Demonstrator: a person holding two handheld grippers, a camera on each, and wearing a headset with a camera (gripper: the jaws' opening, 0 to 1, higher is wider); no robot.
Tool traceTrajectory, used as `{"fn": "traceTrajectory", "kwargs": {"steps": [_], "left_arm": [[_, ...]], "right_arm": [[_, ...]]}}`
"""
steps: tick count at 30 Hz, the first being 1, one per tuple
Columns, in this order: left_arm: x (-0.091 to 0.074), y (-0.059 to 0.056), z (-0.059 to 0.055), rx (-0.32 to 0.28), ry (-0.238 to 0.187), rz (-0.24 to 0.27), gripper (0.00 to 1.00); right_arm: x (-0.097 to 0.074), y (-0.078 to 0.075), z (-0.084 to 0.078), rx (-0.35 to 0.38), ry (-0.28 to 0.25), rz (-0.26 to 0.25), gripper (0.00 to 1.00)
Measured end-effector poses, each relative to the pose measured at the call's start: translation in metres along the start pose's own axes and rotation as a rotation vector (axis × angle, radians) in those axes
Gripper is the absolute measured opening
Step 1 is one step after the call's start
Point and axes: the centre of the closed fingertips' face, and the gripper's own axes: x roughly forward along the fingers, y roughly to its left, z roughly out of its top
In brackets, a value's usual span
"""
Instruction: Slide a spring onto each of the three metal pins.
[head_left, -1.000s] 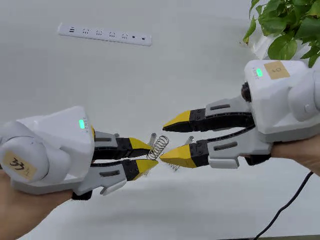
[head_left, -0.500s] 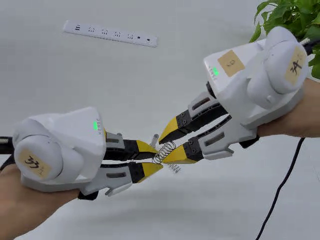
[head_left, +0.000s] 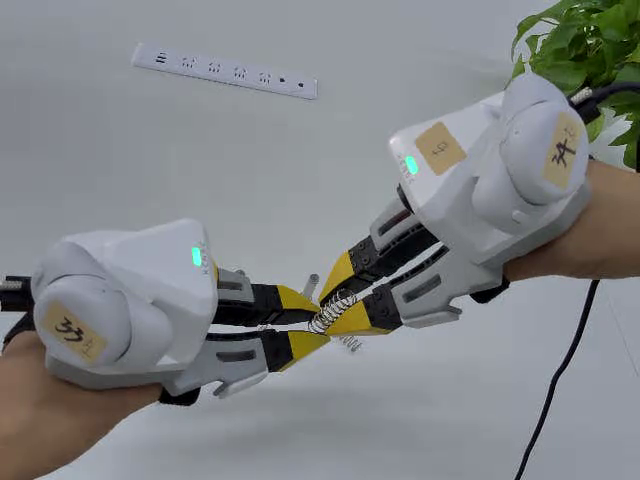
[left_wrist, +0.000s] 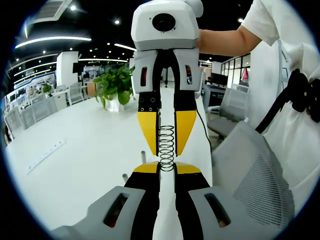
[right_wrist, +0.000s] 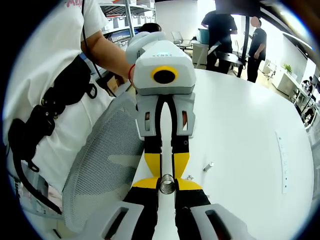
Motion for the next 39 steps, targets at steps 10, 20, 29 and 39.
{"fn": "traceTrajectory", "kwargs": {"steps": [10,20,29,39], "left_arm": [[0.0,0.0,0.0,-0.002,-0.003,0.001,0.07],[-0.001,0.0,-0.003,-0.002,-0.006,0.006,0.07],[-0.009,0.004,-0.011,0.002,-0.002,0.031,0.1],[-0.04,0.024,-0.033,-0.057,0.009,0.128,0.22]], "right_arm": [[0.001,-0.001,-0.001,-0.005,0.023,0.011,0.08],[0.005,0.0,0.001,0.006,0.038,0.022,0.07],[0.007,-0.002,0.007,0.02,0.032,0.016,0.07],[0.004,-0.022,0.015,0.039,0.031,-0.037,0.07]]}}
